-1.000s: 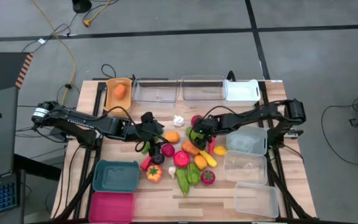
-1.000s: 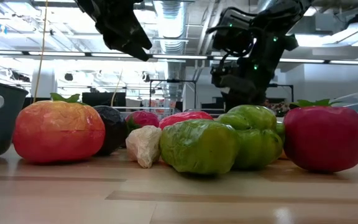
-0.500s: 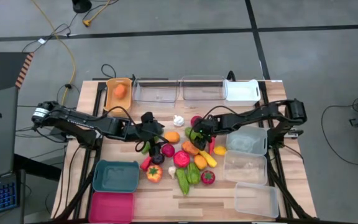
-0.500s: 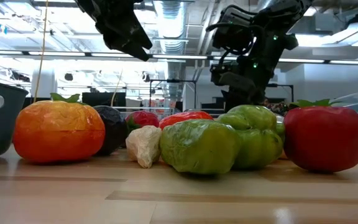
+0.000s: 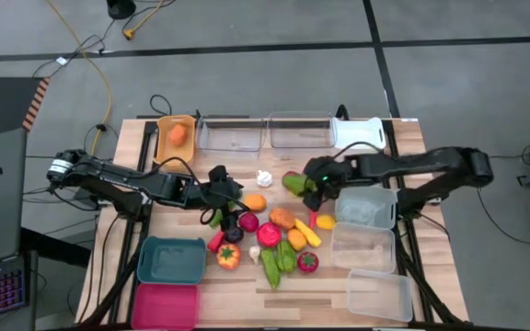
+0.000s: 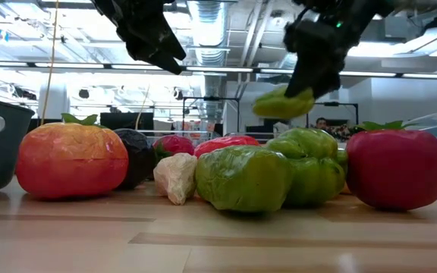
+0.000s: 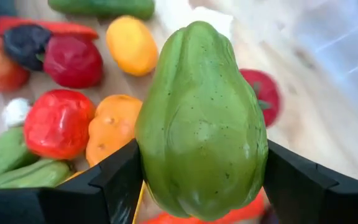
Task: Sort produce into baskets
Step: Put the green chayote into the white bin
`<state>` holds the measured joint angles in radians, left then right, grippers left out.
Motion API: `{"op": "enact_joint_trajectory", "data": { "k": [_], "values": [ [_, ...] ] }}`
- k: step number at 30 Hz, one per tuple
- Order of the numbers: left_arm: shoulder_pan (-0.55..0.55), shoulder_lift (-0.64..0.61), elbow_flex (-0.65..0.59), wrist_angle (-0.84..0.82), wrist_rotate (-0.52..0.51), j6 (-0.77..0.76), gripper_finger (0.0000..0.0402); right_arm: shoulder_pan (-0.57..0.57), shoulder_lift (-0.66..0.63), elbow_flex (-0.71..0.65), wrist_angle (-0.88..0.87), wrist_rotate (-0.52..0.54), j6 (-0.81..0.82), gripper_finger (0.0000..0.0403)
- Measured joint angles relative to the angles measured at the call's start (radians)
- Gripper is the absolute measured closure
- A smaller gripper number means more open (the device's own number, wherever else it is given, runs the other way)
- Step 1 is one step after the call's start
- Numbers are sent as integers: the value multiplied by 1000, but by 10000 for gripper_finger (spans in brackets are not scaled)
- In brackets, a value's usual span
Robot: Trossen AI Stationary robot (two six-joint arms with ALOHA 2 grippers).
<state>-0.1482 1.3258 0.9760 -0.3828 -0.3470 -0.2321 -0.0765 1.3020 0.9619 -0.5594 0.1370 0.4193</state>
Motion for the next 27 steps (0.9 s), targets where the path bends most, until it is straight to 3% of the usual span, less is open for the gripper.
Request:
{"op": "enact_joint_trajectory", "data": {
  "k": [13,20,27],
  "values": [
    [0,0,0,0,0,0,63,-205,-245,0,-209,242,-9,96],
    [0,0,0,0,1,0,63,-353,-269,0,-257,332,-8,96],
    [0,0,0,0,0,0,63,-475,-268,0,-278,337,-9,96]
  ]
}}
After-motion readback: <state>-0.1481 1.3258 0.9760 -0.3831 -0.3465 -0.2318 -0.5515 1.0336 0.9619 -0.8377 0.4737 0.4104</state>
